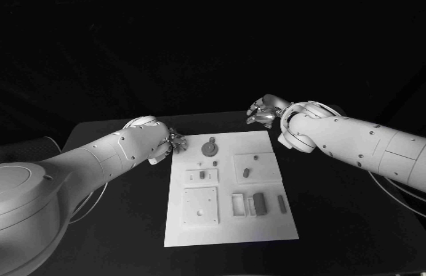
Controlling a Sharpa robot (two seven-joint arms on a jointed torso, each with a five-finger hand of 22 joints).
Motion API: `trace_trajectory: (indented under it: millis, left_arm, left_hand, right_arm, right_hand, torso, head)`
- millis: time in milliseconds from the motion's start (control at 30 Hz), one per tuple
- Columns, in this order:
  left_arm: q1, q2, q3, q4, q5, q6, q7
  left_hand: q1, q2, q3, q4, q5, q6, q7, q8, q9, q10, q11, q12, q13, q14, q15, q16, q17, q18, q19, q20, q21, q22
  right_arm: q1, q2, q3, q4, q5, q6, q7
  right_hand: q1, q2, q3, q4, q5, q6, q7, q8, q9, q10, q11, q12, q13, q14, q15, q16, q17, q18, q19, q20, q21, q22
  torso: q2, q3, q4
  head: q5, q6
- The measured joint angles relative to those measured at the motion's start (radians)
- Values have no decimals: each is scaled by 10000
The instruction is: Assemble the parts on the task board
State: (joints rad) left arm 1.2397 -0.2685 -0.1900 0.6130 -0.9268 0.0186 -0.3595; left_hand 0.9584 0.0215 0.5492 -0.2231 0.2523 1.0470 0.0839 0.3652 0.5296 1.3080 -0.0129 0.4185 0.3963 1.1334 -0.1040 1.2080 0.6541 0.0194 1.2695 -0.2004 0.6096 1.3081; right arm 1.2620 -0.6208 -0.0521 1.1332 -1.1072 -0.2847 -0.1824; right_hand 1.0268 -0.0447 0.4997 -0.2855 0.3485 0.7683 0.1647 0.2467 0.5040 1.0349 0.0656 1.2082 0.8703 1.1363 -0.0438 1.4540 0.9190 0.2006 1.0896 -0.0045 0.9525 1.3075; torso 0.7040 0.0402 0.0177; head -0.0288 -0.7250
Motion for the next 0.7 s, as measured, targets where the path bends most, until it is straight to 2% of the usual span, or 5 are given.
trace_trajectory:
  millis: [133,300,367,533,700]
  left_arm:
    - [18,-269,3,402,309,14,-79]
    - [217,-644,-1,1165,744,19,-286]
    - [292,-829,-1,1563,924,-7,-416]
    - [404,-1337,-19,2627,1247,-159,-754]
    - [432,-1634,-52,3429,1421,-396,-1003]
  left_hand:
    - [4,-4,-13,-13,494,91,-51,-1,1,70,-1,65,120,24,-10,160,158,-1,52,-18,130,-1]
    - [16,-16,-42,-42,663,195,-94,-6,1,92,-19,182,244,72,-34,305,282,-4,107,-70,295,-1]
    - [18,-18,-69,-69,877,240,-135,-23,1,113,-37,230,312,84,-52,354,333,-4,110,-71,402,-2]
    - [-23,21,-124,-124,916,339,-233,-32,0,174,-73,423,483,117,-92,567,450,-6,159,-89,680,-3]
    - [-72,63,-152,-152,916,349,-242,-25,0,176,-74,612,612,116,-95,731,527,-5,172,-101,915,-3]
  right_arm:
    - [0,-15,0,0,0,0,-1]
    - [0,-50,0,7,0,0,-1]
    - [0,-73,-2,11,0,0,-2]
    - [0,-98,-2,13,0,1,-4]
    - [0,-96,-2,4,0,2,-4]
  right_hand:
    - [0,0,0,0,0,1,-1,0,0,0,0,0,0,0,0,0,0,0,0,0,0,0]
    - [0,0,0,0,0,-17,17,0,0,0,0,0,0,0,0,0,0,0,0,0,0,0]
    - [0,0,0,0,0,-23,23,0,0,0,0,0,0,0,0,0,0,0,0,0,0,0]
    - [0,0,0,0,0,-25,24,0,1,0,0,0,0,0,0,0,0,-1,0,0,0,0]
    - [0,0,0,0,0,-24,24,-1,1,0,0,0,-9,0,0,0,0,0,0,0,0,0]
  torso:
    - [-8,2,12]
    - [-9,2,19]
    - [-12,0,24]
    - [-18,-4,33]
    - [-20,-11,34]
  head:
    - [12,-5]
    - [26,-6]
    - [33,-7]
    - [65,-6]
    - [100,9]
